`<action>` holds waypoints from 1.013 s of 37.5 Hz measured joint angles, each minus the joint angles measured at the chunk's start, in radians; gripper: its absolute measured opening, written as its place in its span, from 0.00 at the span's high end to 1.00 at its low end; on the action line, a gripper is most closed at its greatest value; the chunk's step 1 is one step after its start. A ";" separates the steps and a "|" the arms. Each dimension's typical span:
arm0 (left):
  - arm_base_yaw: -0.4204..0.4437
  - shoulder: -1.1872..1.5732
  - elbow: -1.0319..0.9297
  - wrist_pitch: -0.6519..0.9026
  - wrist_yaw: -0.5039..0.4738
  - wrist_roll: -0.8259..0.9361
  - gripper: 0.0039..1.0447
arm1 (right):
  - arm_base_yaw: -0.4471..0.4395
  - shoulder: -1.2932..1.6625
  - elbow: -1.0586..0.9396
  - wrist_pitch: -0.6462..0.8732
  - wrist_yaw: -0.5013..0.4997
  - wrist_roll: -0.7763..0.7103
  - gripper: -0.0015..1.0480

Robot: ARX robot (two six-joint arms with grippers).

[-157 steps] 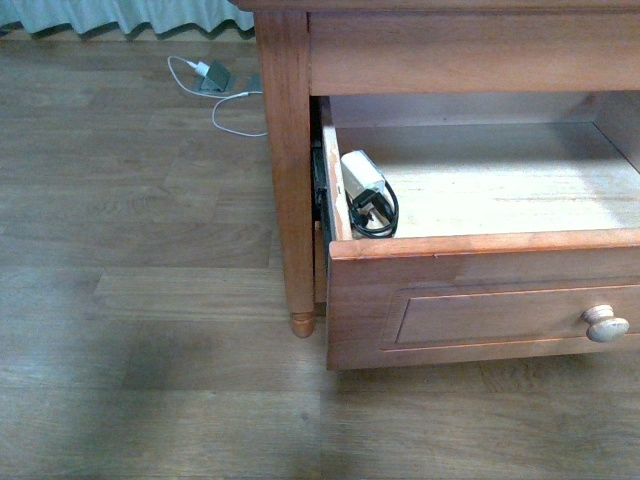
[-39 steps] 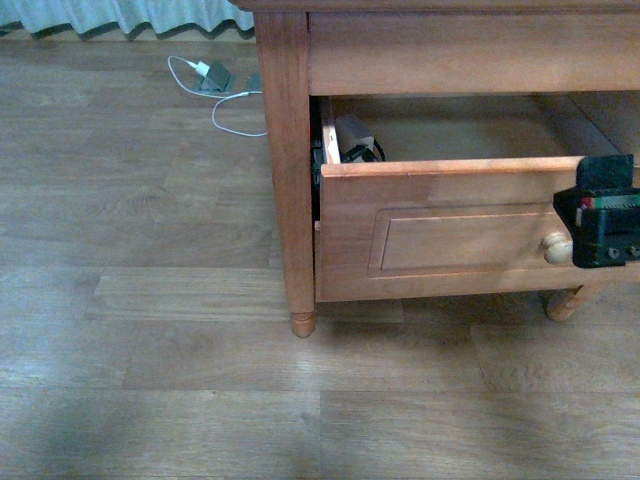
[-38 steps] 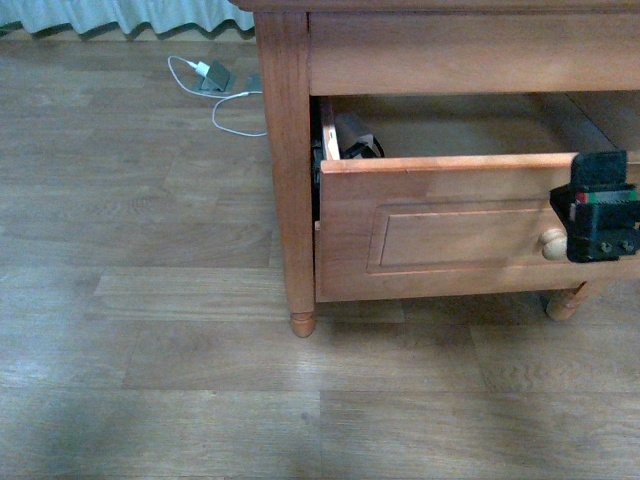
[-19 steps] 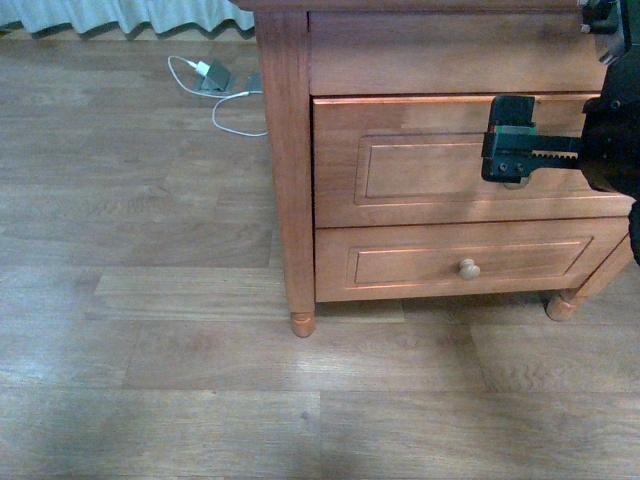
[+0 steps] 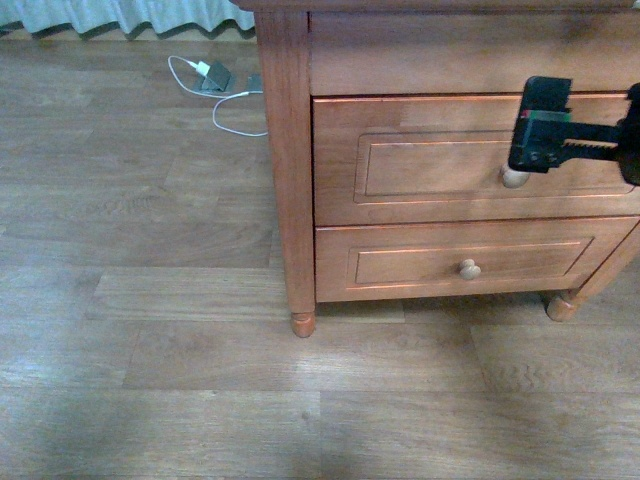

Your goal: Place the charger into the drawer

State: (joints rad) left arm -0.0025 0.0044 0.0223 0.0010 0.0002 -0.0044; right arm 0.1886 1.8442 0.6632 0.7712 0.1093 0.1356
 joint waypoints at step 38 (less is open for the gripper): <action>0.000 0.000 0.000 0.000 0.000 0.000 0.06 | -0.336 -1.434 -0.551 -0.472 -0.246 -0.119 0.47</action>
State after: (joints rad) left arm -0.0025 0.0040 0.0227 0.0006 0.0002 -0.0044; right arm -0.1471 0.4103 0.1120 0.2996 -0.1371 0.0170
